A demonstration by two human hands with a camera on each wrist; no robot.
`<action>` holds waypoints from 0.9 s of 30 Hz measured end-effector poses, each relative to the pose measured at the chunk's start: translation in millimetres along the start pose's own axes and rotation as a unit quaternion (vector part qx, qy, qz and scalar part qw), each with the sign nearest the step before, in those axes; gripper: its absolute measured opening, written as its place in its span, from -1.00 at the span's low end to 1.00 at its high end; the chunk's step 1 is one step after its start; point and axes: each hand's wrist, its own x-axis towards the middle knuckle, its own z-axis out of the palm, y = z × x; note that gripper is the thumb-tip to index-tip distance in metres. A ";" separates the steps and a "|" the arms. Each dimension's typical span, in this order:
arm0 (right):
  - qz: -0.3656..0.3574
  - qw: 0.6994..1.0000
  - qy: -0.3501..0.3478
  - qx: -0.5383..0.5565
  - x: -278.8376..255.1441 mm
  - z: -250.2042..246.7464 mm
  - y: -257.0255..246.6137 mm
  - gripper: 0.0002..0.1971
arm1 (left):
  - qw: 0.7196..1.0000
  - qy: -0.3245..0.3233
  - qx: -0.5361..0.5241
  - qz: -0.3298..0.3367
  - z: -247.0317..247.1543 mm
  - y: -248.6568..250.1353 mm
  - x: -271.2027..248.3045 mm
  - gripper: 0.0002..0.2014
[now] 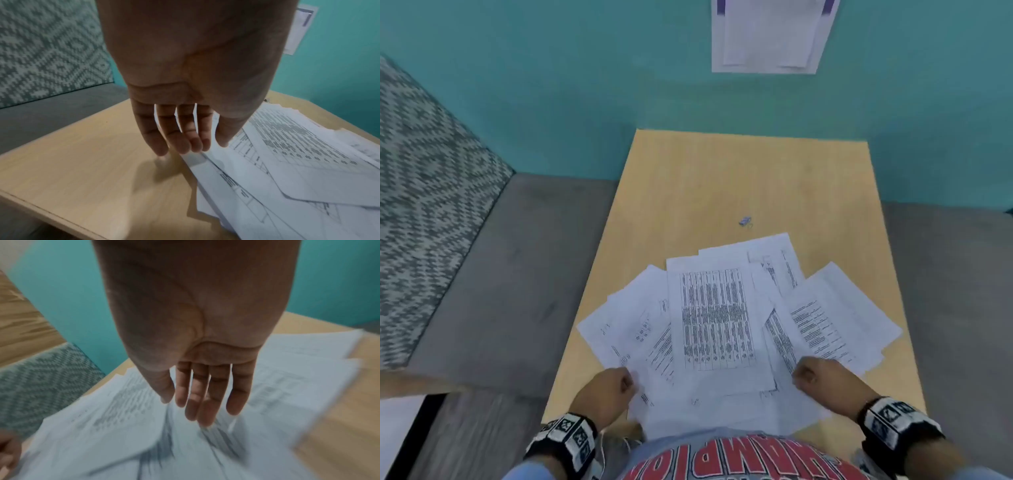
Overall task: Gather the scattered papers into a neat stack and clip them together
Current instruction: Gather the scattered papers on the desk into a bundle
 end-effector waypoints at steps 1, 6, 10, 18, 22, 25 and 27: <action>-0.004 1.000 0.019 0.016 16.1 -2.9 -8.2 -0.83 | 1.000 0.007 -0.008 -0.010 -1.9 -2.2 2.1 -0.72; 0.072 0.991 0.085 0.077 84.0 -14.1 -65.5 -0.24 | 0.999 -0.004 -0.030 -0.044 -2.9 -12.7 8.3 -0.80; 0.150 0.974 0.090 0.145 120.4 4.4 -83.3 0.44 | 0.998 0.008 -0.039 -0.039 6.9 -8.4 10.5 -0.50; 0.036 0.975 0.152 0.158 119.0 12.3 -85.2 -0.62 | 0.995 0.091 -0.028 -0.012 -0.1 8.5 37.8 -0.09; 0.050 0.961 0.164 0.218 103.8 5.6 -58.9 -0.74 | 0.997 0.074 -0.024 -0.008 -11.9 17.6 60.2 0.01; 0.093 0.949 0.191 0.233 99.5 8.9 -30.0 -0.64 | 0.999 0.045 -0.004 -0.022 -19.3 30.2 69.6 -0.05; 0.105 0.945 0.204 0.233 96.6 12.9 -20.4 -0.63 | 0.999 0.011 -0.027 -0.032 -23.1 39.3 72.2 -0.20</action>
